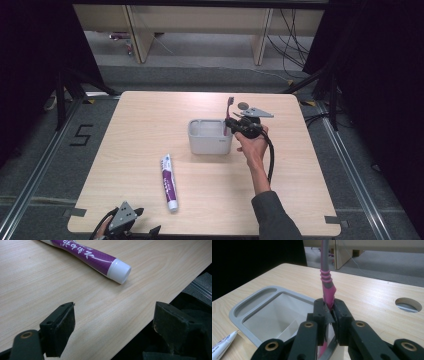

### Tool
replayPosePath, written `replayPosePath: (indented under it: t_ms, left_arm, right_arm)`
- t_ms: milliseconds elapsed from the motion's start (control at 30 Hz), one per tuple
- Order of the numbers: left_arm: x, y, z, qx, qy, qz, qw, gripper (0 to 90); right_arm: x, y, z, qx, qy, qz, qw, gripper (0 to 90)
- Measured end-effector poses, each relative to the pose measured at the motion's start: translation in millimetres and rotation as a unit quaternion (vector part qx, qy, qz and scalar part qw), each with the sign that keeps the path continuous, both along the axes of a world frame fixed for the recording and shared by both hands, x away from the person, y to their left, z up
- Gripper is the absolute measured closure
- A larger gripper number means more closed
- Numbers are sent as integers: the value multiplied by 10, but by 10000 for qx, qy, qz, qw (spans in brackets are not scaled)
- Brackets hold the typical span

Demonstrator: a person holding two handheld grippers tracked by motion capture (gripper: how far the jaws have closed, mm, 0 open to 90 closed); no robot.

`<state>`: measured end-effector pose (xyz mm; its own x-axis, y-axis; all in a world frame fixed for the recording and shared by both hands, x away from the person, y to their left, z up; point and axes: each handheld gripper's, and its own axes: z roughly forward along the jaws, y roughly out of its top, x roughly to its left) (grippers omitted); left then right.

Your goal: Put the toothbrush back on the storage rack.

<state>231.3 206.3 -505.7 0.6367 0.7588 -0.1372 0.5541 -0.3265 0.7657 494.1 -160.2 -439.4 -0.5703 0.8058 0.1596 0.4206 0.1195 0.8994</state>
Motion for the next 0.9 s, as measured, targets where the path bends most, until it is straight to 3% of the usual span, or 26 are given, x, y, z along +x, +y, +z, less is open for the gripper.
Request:
replayPosePath:
  t_ms: [233,267,467,500,633,700,900]
  left_arm:
    - [-1,-2,0,-6,2,-2,10000,174]
    - [-1,-1,0,-3,-2,-2,10000,174]
    - [-2,-2,0,-12,-3,0,10000,174]
    - [5,11,4,100,-9,-21,9999,174]
    - [-1,1,2,5,0,2,10000,174]
    - [-3,0,3,3,1,4,10000,174]
    - [0,-1,-1,-4,0,7,10000,174]
  right_arm:
    - [-3,14,1,-55,-22,20,10000,808]
    - [-2,12,5,-151,-85,7,9998,807]
    - [-4,29,7,-101,-17,58,9999,780]
    - [1,27,1,-117,-64,59,9999,777]
    - [-13,36,18,-134,-64,18,9999,700]
    - [-33,54,31,-61,44,-28,10000,670]
    - [-78,48,88,-170,-130,-126,9997,532]
